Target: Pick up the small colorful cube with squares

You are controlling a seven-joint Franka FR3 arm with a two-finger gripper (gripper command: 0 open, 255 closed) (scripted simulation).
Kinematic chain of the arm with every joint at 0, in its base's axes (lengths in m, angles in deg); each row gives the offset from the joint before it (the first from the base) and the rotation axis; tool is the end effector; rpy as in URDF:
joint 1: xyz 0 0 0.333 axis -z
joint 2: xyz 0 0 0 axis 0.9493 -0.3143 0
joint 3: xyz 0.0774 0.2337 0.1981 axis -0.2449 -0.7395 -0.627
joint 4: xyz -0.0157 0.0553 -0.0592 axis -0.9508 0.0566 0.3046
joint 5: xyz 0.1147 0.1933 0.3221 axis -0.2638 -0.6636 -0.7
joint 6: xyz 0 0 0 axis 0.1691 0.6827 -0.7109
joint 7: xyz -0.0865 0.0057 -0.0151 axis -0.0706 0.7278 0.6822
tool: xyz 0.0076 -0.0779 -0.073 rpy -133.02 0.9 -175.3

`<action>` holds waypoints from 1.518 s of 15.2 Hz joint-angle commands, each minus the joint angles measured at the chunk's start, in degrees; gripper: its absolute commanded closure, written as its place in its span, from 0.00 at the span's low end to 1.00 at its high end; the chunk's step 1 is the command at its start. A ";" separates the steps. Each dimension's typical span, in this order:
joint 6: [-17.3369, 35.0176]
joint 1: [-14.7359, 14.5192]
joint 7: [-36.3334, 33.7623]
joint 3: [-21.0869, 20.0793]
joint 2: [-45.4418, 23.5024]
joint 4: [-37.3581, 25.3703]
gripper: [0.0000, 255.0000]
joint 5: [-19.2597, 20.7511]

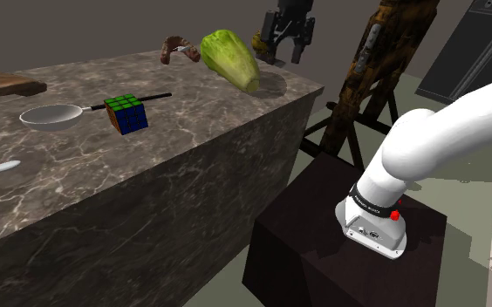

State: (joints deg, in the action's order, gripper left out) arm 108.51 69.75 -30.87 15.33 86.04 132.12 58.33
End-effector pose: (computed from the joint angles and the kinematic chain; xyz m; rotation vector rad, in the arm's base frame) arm 0.3477 0.0940 0.6023 -3.0099 0.2746 0.1092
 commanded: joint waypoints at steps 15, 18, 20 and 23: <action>7.27 -3.01 -25.03 -19.01 -27.47 -23.14 0.00 5.02; 6.99 -4.57 -30.49 -21.79 -34.71 -29.98 0.00 9.10; 6.24 -6.19 -34.11 -23.27 -39.97 -35.22 0.00 12.34; 4.04 -9.90 -39.16 -24.50 -48.44 -44.39 0.00 17.68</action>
State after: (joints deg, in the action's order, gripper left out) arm 113.00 60.92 -68.58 -8.90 40.29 90.40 74.24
